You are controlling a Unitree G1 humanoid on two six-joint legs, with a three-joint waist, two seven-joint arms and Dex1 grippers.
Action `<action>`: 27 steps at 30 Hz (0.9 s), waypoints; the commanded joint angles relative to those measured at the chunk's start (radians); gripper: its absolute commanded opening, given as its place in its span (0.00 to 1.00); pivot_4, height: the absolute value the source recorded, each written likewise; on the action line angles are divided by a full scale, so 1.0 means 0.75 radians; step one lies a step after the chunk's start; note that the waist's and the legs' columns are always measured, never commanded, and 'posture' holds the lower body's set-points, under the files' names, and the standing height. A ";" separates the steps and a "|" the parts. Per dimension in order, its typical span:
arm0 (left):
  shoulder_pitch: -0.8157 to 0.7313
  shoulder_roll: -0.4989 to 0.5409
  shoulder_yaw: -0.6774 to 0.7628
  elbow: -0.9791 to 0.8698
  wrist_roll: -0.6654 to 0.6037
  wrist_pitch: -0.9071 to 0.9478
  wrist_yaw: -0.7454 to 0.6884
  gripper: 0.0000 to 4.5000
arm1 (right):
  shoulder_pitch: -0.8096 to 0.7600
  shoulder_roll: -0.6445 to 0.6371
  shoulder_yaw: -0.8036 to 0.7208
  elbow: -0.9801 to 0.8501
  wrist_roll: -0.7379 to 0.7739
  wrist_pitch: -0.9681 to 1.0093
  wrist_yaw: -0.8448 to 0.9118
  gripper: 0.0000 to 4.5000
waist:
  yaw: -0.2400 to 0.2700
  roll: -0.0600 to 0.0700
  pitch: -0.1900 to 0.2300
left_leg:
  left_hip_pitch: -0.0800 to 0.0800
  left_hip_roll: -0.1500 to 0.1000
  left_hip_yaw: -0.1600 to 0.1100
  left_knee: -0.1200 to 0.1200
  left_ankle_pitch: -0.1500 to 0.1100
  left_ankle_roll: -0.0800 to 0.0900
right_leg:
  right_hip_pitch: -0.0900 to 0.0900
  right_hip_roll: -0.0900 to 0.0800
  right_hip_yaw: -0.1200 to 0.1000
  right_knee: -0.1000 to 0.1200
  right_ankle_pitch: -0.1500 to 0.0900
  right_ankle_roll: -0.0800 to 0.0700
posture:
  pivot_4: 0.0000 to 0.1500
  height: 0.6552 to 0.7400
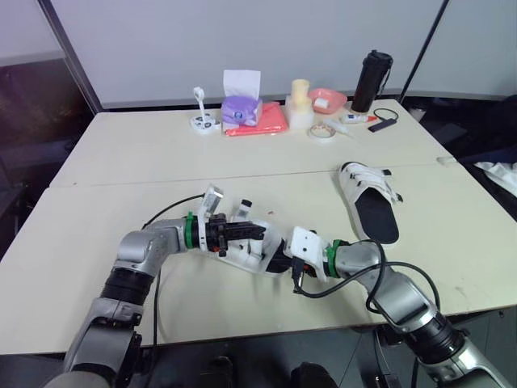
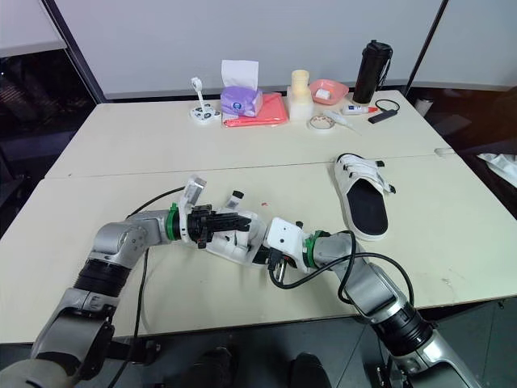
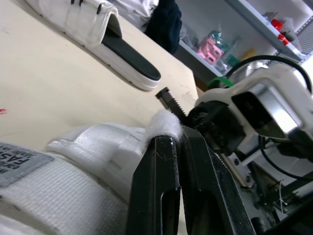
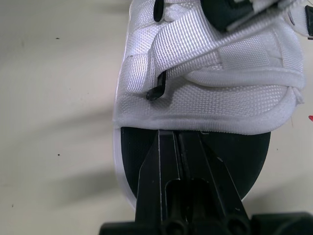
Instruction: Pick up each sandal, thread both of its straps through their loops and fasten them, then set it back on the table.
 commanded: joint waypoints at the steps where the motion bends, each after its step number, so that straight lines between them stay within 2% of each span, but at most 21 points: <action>1: -0.060 -0.009 0.048 0.006 0.018 -0.054 0.002 0.07 | 0.052 -0.038 0.028 0.040 -0.036 0.056 0.007 0.00 | 0.000 0.000 0.000 | 0.000 0.000 0.000 0.000 0.000 0.000 | 0.000 0.000 0.000 0.000 0.000 0.000 | 1.00 1.00; 3: -0.065 -0.016 0.051 0.016 0.018 -0.047 0.002 0.23 | 0.054 -0.036 0.027 0.038 -0.036 0.059 0.004 0.00 | 0.000 0.000 0.000 | 0.000 0.000 0.000 0.001 0.000 0.000 | 0.000 0.000 0.000 0.000 0.000 0.000 | 1.00 1.00; 10: -0.104 -0.075 0.053 0.086 0.044 -0.121 -0.013 1.00 | 0.047 -0.028 0.026 0.044 -0.039 0.063 -0.001 0.00 | -0.001 0.000 -0.001 | 0.000 0.000 -0.001 0.004 0.000 0.000 | 0.003 0.000 -0.001 0.000 0.000 0.000 | 1.00 1.00; 16: -0.158 -0.130 0.021 0.199 0.167 -0.282 0.016 1.00 | 0.044 -0.025 0.023 0.045 -0.040 0.064 -0.006 0.00 | 0.001 0.000 -0.001 | 0.000 -0.003 -0.001 0.005 0.000 0.000 | 0.003 0.000 -0.002 0.000 0.001 0.001 | 1.00 1.00; 21: -0.257 -0.181 0.080 0.355 0.228 -0.427 0.080 1.00 | 0.050 -0.026 0.015 0.046 -0.041 0.062 -0.010 0.00 | 0.005 0.000 -0.001 | 0.000 -0.004 -0.002 0.008 0.000 0.000 | 0.005 0.000 -0.002 0.000 0.001 0.002 | 1.00 1.00; 27: -0.368 -0.159 0.065 0.501 0.283 -0.458 -0.016 1.00 | 0.042 -0.020 0.017 0.058 -0.042 0.060 -0.019 0.00 | -0.003 0.000 -0.001 | 0.000 -0.005 -0.002 0.008 0.000 0.000 | 0.005 -0.001 -0.002 0.000 0.002 0.005 | 1.00 1.00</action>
